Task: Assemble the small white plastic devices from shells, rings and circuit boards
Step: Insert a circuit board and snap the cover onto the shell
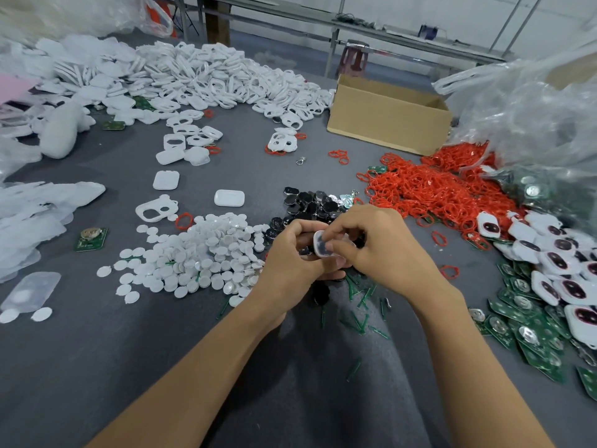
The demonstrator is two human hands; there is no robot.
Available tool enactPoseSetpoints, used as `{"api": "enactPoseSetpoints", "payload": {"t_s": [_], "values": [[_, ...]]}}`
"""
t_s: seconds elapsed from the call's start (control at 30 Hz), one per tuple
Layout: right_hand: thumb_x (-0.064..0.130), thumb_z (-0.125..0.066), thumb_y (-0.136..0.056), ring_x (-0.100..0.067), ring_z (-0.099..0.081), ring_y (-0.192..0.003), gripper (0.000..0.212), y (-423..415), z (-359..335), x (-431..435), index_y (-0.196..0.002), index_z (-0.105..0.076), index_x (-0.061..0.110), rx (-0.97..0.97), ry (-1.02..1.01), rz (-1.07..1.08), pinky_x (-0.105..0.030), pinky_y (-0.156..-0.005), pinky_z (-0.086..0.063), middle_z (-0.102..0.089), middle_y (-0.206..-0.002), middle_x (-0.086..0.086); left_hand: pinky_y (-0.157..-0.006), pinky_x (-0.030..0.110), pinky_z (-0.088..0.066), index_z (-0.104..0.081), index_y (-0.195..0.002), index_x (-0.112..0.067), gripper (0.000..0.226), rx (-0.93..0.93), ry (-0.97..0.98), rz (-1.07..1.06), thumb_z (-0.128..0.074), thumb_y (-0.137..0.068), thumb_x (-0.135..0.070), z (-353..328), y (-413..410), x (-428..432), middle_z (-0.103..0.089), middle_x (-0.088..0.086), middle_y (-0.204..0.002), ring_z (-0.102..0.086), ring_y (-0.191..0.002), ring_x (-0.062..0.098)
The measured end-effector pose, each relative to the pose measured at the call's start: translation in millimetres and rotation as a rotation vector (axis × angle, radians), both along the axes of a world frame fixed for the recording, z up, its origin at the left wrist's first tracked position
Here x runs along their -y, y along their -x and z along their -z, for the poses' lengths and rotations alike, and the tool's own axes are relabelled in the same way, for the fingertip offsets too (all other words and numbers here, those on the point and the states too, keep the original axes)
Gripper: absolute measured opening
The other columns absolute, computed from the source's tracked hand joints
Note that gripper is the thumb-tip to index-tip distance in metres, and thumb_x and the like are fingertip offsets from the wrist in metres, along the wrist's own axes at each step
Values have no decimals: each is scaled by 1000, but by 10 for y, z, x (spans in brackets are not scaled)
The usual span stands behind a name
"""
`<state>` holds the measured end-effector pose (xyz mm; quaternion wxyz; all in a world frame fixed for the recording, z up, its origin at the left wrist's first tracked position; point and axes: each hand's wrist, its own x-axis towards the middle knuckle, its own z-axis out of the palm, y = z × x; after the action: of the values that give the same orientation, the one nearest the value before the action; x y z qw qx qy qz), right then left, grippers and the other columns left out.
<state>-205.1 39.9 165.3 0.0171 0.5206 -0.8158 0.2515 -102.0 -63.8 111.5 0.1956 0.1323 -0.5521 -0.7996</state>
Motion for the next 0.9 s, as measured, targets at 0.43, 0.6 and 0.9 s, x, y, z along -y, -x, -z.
{"api": "enactPoseSetpoints", "payload": {"t_s": [0.43,0.6,0.9], "values": [[-5,-55,-76,-20,-65,-74,35,518,-84,-463,-75,-68,27,71,10,568,-34,-76,-53,-70,-78,0,-68,30,-61,-60,-112,-8,43,35,-51,-49,-73,-76,10,-49,-22,-10,-68,12,-109,-74,-84,31],[1,-58,-79,-33,-63,-92,26,800,42,-826,-94,-72,17,91,-73,850,-35,-77,-48,-71,-99,-16,-65,27,-59,-61,-115,-8,32,27,-91,-47,-64,-87,8,-25,0,12,-69,12,-107,-74,-82,31],[2,-53,-82,-31,-67,-81,27,784,129,-744,-96,-72,17,206,-78,790,-41,-80,-54,-71,-91,-12,-51,26,-55,-64,-106,-7,24,71,-81,-78,-53,-92,9,3,32,38,-72,10,-85,-71,-63,27]]}}
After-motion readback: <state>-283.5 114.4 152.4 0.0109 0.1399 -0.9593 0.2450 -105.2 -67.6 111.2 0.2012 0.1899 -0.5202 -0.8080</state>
